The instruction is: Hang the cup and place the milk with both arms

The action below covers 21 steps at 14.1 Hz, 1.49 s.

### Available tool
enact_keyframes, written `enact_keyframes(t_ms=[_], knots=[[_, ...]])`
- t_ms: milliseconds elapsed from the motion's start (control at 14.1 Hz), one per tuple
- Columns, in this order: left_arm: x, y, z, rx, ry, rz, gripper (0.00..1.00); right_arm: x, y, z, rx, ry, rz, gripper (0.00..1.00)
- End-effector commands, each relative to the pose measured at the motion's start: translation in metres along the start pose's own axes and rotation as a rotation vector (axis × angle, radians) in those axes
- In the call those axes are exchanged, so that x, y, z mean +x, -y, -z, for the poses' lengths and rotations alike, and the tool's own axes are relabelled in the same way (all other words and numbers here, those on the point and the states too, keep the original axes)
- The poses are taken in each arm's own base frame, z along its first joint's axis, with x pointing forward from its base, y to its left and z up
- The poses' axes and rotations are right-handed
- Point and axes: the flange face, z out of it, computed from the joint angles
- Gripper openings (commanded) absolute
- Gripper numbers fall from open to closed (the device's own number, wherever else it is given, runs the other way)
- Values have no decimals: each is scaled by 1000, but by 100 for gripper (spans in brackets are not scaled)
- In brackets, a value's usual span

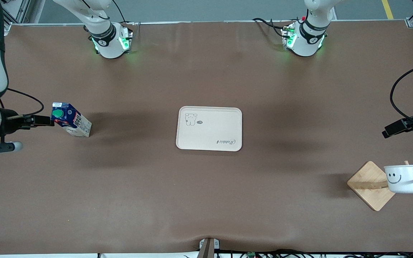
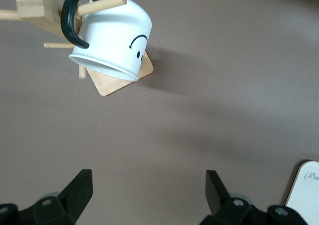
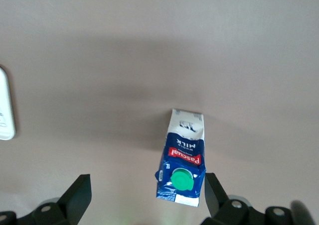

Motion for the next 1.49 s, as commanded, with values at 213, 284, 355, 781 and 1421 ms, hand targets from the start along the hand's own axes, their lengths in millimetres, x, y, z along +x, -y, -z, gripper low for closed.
enact_keyframes(t_ms=[213,284,355,781,1421], knots=[[-30,-24,54,38,3,-60,100,-5,44,66,-40,-100,-53,100],[-36,-32,58,42,5,-71,100,-19,58,80,-46,-108,-47,100],[-41,-43,60,43,14,-92,100,-29,63,87,-41,-106,-43,100],[-89,-79,92,93,46,-171,100,-84,90,111,-50,-129,-138,100],[-113,-80,98,52,56,-180,100,-129,83,119,-56,-143,-185,100]])
